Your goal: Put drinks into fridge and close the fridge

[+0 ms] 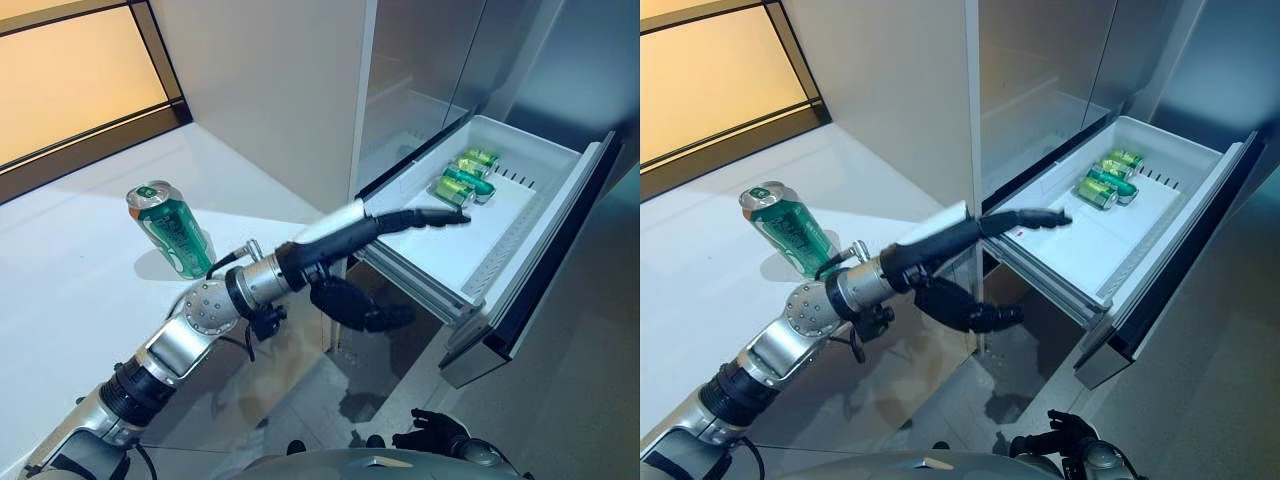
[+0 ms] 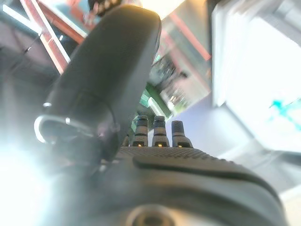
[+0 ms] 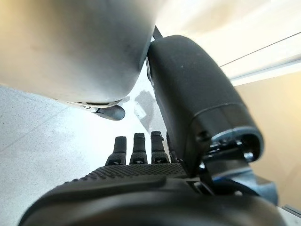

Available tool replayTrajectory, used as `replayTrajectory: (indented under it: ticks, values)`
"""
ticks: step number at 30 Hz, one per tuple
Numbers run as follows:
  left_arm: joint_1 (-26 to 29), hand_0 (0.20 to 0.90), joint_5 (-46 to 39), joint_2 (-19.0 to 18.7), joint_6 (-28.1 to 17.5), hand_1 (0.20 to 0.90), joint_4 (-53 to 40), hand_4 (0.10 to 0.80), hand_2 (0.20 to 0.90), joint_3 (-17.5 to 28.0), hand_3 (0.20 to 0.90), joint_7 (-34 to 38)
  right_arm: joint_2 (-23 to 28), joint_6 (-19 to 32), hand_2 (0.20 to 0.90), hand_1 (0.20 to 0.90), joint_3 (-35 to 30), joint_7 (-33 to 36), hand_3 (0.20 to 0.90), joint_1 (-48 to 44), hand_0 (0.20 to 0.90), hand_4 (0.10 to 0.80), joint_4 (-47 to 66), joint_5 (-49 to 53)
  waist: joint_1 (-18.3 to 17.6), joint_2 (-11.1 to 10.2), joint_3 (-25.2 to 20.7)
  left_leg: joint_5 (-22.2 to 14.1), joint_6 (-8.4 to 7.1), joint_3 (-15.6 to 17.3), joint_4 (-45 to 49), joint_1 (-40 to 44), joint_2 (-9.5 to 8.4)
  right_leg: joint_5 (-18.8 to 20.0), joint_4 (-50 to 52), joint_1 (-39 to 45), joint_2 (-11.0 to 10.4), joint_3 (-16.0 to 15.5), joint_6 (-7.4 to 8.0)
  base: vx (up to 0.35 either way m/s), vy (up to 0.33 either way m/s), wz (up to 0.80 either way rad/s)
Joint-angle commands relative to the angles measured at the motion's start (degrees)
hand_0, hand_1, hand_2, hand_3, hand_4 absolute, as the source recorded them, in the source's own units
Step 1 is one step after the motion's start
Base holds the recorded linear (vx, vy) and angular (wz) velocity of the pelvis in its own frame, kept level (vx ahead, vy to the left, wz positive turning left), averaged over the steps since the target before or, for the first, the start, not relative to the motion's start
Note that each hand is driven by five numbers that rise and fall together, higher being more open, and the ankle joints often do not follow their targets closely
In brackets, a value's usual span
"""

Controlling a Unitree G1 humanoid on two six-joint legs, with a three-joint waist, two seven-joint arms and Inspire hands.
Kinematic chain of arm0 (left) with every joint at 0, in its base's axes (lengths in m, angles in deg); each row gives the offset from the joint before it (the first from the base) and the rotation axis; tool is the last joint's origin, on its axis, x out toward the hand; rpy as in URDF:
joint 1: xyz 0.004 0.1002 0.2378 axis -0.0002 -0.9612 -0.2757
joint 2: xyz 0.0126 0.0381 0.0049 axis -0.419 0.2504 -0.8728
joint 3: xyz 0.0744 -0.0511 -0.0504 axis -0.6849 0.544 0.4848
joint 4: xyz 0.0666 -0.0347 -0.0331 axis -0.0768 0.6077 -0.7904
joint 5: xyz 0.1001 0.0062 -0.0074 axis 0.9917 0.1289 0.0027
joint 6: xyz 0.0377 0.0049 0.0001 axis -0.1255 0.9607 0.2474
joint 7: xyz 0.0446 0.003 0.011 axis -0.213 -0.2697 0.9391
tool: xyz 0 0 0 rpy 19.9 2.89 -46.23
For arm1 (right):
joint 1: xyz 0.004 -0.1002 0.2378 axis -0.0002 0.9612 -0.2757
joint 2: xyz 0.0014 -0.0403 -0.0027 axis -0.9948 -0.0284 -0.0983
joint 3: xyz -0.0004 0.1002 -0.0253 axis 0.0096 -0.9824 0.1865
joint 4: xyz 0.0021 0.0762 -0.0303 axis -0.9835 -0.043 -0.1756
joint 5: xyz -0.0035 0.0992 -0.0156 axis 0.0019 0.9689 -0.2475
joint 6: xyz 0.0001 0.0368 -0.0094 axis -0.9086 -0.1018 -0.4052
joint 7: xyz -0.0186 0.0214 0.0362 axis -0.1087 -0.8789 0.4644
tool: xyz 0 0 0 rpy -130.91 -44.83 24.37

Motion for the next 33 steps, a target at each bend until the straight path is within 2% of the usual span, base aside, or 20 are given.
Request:
replayTrajectory:
  ticks: [1,7,14,24,33]
  values:
    - [8.8,0.900,-5.7,3.5,-9.1,0.900,-5.1,0.800,0.900,5.8,0.900,6.0,-0.8,0.9,0.900,0.900,3.2,0.6,0.900,0.2,0.900,0.800,-2.4,0.8,0.3,-0.4,-1.8,-6.7,-1.26,-3.1,0.2,-0.1,0.00,-4.4,0.6,2.2,-0.3,0.0,4.11,0.020,-0.014,0.03]
    - [8.4,0.900,-0.1,3.4,-10.8,0.900,-5.6,0.800,0.900,11.0,0.900,13.3,-1.4,1.2,0.900,0.900,3.3,1.1,0.900,0.8,0.900,0.800,-2.3,0.8,0.6,-0.6,-2.2,-6.8,-1.26,-3.4,0.2,0.1,-0.12,-4.7,0.6,2.5,-0.2,0.2,3.93,0.017,-0.007,0.01]
    - [7.0,0.900,8.5,0.5,-8.7,0.900,-4.9,0.800,0.900,17.8,0.900,23.9,-1.4,1.6,0.900,0.900,2.6,1.0,0.900,1.5,0.900,0.800,-2.6,0.5,1.2,-0.7,-2.6,-7.0,-1.38,-3.9,0.2,0.3,-0.16,-5.1,0.6,2.9,-0.2,-0.2,3.78,0.000,0.000,0.00]
    - [-2.0,0.900,16.2,-4.6,-3.9,0.900,-0.3,0.800,0.900,28.8,0.900,38.1,-0.9,1.1,0.900,0.900,0.4,0.5,0.900,2.2,0.900,0.800,-1.9,0.5,3.4,-0.6,-2.7,-6.6,-1.80,-5.1,0.2,0.1,-0.14,-5.7,0.6,3.3,-0.2,-1.2,3.60,0.000,-0.002,0.03]
    - [-9.7,0.900,15.2,-3.9,-3.3,0.900,2.1,0.800,0.900,35.2,0.900,40.0,-0.3,-0.1,0.900,0.900,-1.1,-0.1,0.900,2.3,0.900,0.800,-0.8,0.8,4.8,-0.3,-2.4,-6.3,-2.13,-5.9,0.2,0.0,-0.08,-6.0,0.6,3.7,-0.3,-2.2,3.31,-0.002,-0.003,0.08]
